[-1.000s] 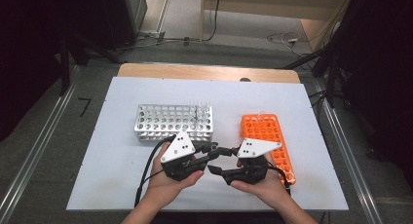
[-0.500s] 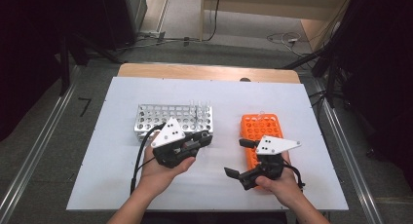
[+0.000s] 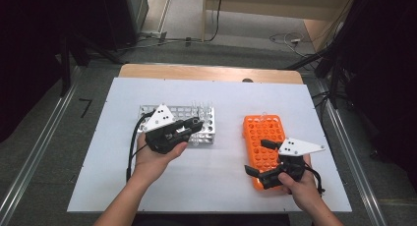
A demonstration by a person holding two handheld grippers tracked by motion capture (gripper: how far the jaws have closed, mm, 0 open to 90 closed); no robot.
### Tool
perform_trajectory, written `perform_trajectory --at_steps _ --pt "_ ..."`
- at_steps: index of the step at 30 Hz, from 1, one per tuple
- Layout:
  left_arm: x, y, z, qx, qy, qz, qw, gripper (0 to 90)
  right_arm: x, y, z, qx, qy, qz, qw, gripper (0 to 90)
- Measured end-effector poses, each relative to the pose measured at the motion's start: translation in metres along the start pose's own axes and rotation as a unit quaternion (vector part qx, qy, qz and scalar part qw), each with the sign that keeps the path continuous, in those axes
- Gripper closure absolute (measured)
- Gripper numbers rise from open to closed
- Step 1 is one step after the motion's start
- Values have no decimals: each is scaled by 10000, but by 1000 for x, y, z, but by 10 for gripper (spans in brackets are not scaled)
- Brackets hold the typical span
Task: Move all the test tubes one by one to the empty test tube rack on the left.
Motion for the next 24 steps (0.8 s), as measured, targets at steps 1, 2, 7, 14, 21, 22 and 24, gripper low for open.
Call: perform_trajectory --at_steps 1,2,7,14,21,22,24 --pt "2 1 0 11 23 2 10000 757 -1 -1 -1 9 -15 5 10000 0" --pt "4 1 0 12 55 3 10000 757 -2 -2 -3 6 -17 8 10000 0" --pt "12 3 2 32 130 -21 9999 757 -8 -8 -9 25 -135 58 9999 0" --pt "24 7 4 15 268 -51 9996 757 -16 -16 -17 17 -269 147 9995 0" --pt "37 9 8 -8 402 -162 9991 757 -19 -20 -20 6 -297 215 9993 0" --pt "39 9 9 -6 410 -168 9990 757 -19 -21 -20 21 -307 209 9993 0" --pt "42 8 10 1 457 -187 9988 757 -19 -21 -19 32 -292 227 9993 0"
Point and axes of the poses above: each handheld gripper's, and its own axes: z roughly forward along the jaws, y roughly out of its top, x roughly to its left, the point moved 1 cm from there along z, roughly forward along the jaws, and after that the axes turned 1 degree about x, right-handed, at the moved point
